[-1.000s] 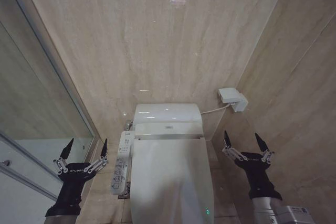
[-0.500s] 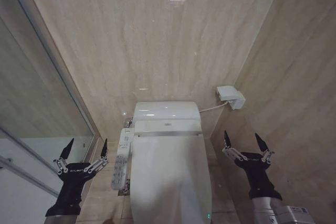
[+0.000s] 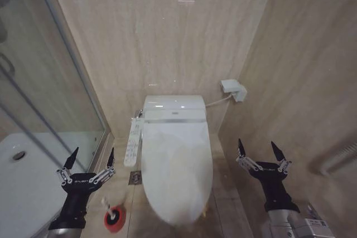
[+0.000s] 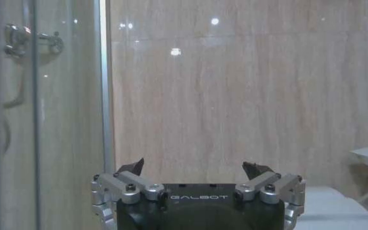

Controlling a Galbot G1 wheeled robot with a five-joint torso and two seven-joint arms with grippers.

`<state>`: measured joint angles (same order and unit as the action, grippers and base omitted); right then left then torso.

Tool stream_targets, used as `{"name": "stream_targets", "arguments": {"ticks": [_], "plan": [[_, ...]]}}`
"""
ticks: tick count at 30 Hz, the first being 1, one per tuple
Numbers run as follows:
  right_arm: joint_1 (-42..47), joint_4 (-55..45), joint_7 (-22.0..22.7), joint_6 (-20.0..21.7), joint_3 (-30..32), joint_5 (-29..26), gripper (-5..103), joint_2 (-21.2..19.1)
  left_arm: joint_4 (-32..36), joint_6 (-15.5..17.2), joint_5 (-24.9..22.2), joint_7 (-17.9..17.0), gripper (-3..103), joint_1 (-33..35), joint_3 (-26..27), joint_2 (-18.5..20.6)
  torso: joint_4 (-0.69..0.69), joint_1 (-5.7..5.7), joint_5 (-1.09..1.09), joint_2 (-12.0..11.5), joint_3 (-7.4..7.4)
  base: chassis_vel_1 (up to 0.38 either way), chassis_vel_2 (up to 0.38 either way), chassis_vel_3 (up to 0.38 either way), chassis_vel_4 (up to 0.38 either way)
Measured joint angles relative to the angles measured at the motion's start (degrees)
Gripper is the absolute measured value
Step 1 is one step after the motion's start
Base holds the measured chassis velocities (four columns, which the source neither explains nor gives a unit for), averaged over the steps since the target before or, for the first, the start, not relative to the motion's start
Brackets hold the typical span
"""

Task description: Open the toilet lid, clean the toilet bowl with a toilet brush, close the toilet lid, and flush.

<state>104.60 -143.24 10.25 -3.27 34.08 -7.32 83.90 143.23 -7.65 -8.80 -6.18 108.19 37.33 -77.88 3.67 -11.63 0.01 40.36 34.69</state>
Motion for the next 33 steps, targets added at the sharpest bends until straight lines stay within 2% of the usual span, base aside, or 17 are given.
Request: {"name": "stream_targets", "arguments": {"ticks": [7, 9, 12, 15, 17, 19, 22, 33], "plan": [[0.0, 0.0, 0.0, 0.0, 0.0, 0.0, 100, 0.0, 0.0, 0.0, 0.0, 0.0, 100, 0.0, 0.0, 0.0, -0.01, 0.01, -0.04, 0.0, 0.0, 0.355, -0.357, -0.354, 0.347], [0.0, 0.0, 0.0, 0.0, 0.0, 0.0, 100, 0.0, 0.0, 0.0, 0.0, 0.0, 100, 0.0, 0.0, 0.0, 0.01, 0.02, 0.03, 0.0, -0.01, 0.382, -0.389, -0.381, 0.363], [0.0, 0.0, 0.0, 0.0, 0.0, 0.0, 100, 0.0, 0.0, 0.0, 0.0, 0.0, 100, 0.0, 0.0, 0.0, -0.02, 0.01, -0.06, 0.0, 0.0, 0.354, -0.371, -0.388, 0.355], [0.0, 0.0, 0.0, 0.0, 0.0, 0.0, 100, 0.0, 0.0, 0.0, 0.0, 0.0, 100, 0.0, 0.0, 0.0, 0.02, 0.03, 0.04, 0.0, -0.02, 0.323, -0.347, -0.326, 0.349], [0.0, 0.0, 0.0, 0.0, 0.0, 0.0, 100, 0.0, 0.0, 0.0, 0.0, 0.0, 100, 0.0, 0.0, 0.0, -0.01, 0.04, -0.03, 0.0, -0.02, 0.302, -0.267, -0.327, 0.283], [0.0, 0.0, 0.0, 0.0, 0.0, 0.0, 100, 0.0, 0.0, 0.0, 0.0, 0.0, 100, 0.0, 0.0, 0.0, -0.01, 0.05, -0.01, 0.0, -0.03, 0.181, -0.195, -0.214, 0.23], [0.0, 0.0, 0.0, 0.0, 0.0, 0.0, 100, 0.0, 0.0, 0.0, 0.0, 0.0, 100, 0.0, 0.0, 0.0, 0.03, 0.05, -0.04, 0.0, -0.02, 0.087, -0.103, -0.134, 0.129], [0.0, 0.0, 0.0, 0.0, 0.0, 0.0, 100, 0.0, 0.0, 0.0, 0.0, 0.0, 100, 0.0, 0.0, 0.0, -0.01, -0.06, 0.0, 0.0, 0.03, -0.034, 0.036, 0.044, -0.02]]}}
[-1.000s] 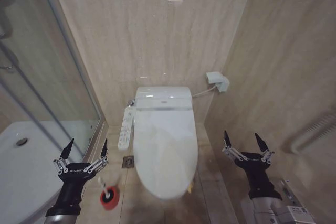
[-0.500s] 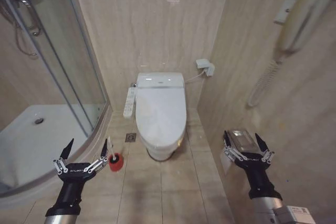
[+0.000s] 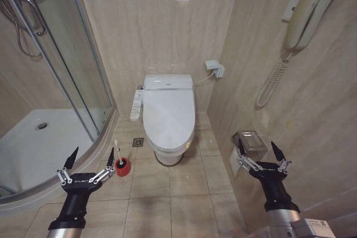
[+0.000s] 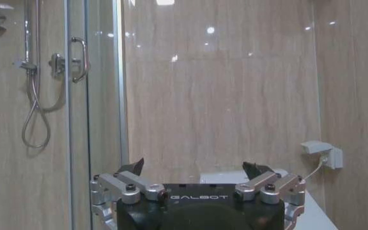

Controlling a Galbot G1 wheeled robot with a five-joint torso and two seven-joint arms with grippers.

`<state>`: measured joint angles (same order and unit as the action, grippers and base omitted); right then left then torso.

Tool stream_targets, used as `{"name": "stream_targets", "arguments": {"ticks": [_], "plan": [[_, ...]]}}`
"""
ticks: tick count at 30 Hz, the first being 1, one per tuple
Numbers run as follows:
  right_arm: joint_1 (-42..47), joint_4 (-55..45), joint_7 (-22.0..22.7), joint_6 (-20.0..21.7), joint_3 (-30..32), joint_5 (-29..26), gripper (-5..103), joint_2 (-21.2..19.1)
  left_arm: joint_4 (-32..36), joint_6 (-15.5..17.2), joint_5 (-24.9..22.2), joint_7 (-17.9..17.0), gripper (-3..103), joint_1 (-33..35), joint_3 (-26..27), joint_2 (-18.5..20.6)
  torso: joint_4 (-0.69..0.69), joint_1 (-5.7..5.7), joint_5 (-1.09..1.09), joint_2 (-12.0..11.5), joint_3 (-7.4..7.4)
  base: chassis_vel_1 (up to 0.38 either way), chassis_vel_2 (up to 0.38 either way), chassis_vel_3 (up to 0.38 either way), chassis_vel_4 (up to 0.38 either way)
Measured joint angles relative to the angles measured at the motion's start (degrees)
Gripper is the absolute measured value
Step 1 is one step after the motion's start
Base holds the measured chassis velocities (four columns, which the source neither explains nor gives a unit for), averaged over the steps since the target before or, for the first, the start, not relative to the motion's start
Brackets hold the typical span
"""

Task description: Open the toilet lid, clean the toilet bowl with a toilet brush, close the toilet lid, and flush.

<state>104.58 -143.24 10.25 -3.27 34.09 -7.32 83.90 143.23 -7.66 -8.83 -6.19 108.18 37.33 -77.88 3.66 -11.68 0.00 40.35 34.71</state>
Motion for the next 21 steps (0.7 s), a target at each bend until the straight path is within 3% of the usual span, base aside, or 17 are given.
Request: {"name": "stream_targets", "arguments": {"ticks": [21], "plan": [[0.0, 0.0, 0.0, 0.0, 0.0, 0.0, 100, 0.0, 0.0, 0.0, 0.0, 0.0, 100, 0.0, 0.0, 0.0, 0.01, 0.06, 0.0, 0.0, -0.03, 0.0, 0.0, 0.0, 0.0]]}}
